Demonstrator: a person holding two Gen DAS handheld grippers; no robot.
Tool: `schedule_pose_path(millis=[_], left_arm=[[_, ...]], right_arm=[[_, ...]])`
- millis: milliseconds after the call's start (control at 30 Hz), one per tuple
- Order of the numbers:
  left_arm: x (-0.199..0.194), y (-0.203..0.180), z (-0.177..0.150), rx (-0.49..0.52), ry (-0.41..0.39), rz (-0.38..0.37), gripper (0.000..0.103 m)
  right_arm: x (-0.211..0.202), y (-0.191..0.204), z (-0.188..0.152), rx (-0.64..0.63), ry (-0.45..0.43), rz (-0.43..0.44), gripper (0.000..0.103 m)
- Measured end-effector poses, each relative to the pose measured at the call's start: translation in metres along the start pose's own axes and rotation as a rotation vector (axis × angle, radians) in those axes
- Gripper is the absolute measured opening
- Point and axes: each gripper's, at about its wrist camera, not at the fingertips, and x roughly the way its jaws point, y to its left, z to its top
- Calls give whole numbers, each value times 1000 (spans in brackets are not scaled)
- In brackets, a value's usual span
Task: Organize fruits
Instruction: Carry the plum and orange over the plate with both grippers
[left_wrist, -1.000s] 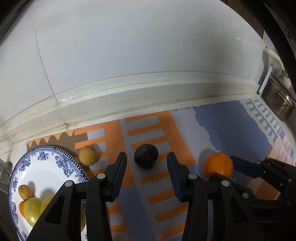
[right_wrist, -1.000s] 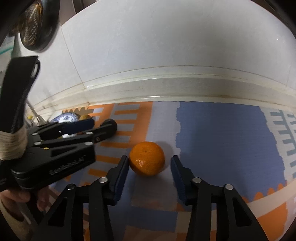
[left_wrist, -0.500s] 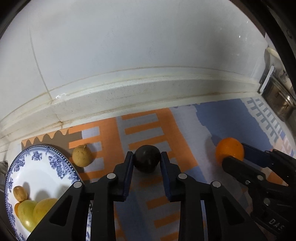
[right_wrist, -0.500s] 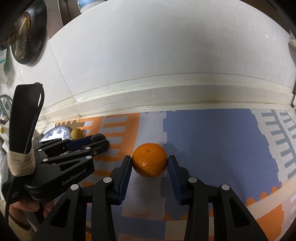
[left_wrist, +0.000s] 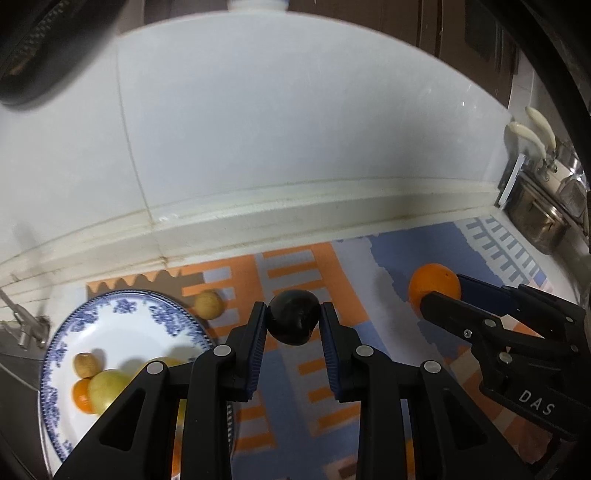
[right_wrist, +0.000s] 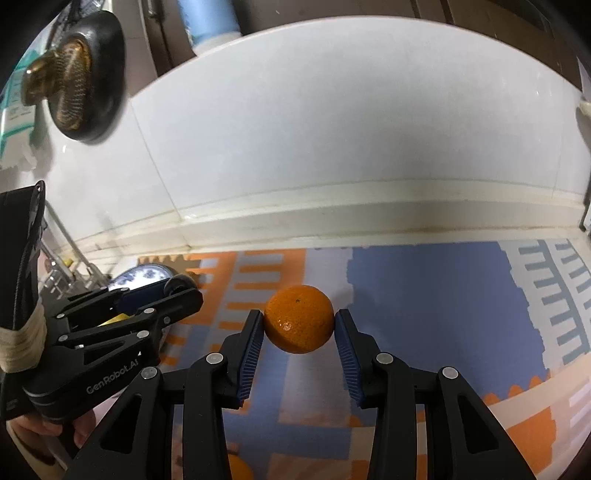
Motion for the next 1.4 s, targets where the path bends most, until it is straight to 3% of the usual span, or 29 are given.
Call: schedule_pose_path(millis=[667, 1200, 1400], left_arm=[[-93, 42, -7, -85, -160, 80, 29], [-126, 99, -34, -183, -162, 237, 29], [-124, 122, -47, -229, -131, 278, 29]], right_arm=[[-48, 67, 25, -124, -109, 105, 41], [-37, 140, 32, -257, -102, 234, 41], [-15, 167, 33, -317, -44, 279, 41]])
